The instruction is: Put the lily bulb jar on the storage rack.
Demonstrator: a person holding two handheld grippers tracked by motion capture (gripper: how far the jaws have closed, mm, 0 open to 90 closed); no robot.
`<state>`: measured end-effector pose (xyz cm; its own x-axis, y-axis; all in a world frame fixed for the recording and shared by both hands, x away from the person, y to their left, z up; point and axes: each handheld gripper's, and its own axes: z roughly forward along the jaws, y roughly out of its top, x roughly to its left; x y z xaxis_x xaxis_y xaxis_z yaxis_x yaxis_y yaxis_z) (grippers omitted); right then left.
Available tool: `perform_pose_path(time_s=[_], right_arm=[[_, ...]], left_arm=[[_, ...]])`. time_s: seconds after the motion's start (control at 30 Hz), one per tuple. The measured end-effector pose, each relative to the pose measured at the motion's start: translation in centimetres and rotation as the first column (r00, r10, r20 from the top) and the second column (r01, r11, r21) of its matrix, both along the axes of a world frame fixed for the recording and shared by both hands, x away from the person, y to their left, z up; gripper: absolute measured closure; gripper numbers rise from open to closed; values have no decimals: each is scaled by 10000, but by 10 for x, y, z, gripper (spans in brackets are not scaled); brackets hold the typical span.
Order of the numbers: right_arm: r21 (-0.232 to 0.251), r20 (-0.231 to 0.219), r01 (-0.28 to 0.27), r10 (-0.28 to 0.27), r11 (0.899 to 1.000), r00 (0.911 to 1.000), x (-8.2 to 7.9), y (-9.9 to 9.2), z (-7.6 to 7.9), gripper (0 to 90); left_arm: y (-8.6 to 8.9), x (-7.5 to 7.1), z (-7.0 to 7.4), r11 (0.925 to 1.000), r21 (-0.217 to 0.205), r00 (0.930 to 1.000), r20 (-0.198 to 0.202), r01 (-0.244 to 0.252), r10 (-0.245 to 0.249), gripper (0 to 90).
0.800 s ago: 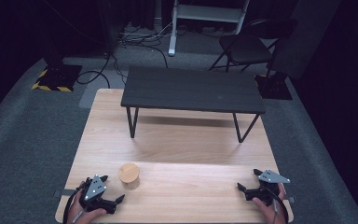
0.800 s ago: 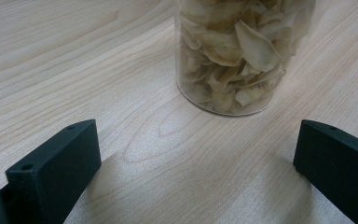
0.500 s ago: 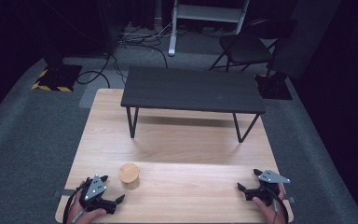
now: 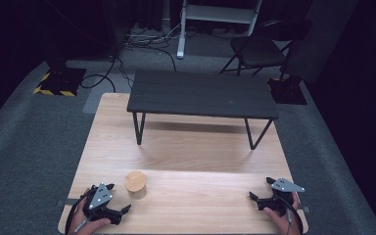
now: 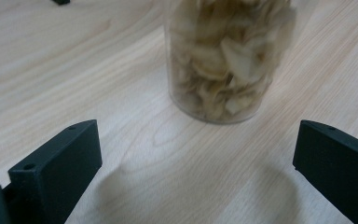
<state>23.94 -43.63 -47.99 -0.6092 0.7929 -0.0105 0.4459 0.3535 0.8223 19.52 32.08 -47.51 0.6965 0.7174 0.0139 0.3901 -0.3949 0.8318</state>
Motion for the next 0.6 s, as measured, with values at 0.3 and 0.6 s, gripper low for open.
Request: perform_pose_path(time_s=[0.3, 0.6], right_arm=[[-2, 1, -24, 24, 10000, 10000, 0, 0, 0, 0], [4, -6, -38, 38, 10000, 10000, 0, 0, 0, 0]], left_arm=[[-15, 15, 21, 9986, 406, 9993, 72, 351, -355, 9], [-26, 38, 47, 9939, 584, 9956, -10, 939, -940, 9]])
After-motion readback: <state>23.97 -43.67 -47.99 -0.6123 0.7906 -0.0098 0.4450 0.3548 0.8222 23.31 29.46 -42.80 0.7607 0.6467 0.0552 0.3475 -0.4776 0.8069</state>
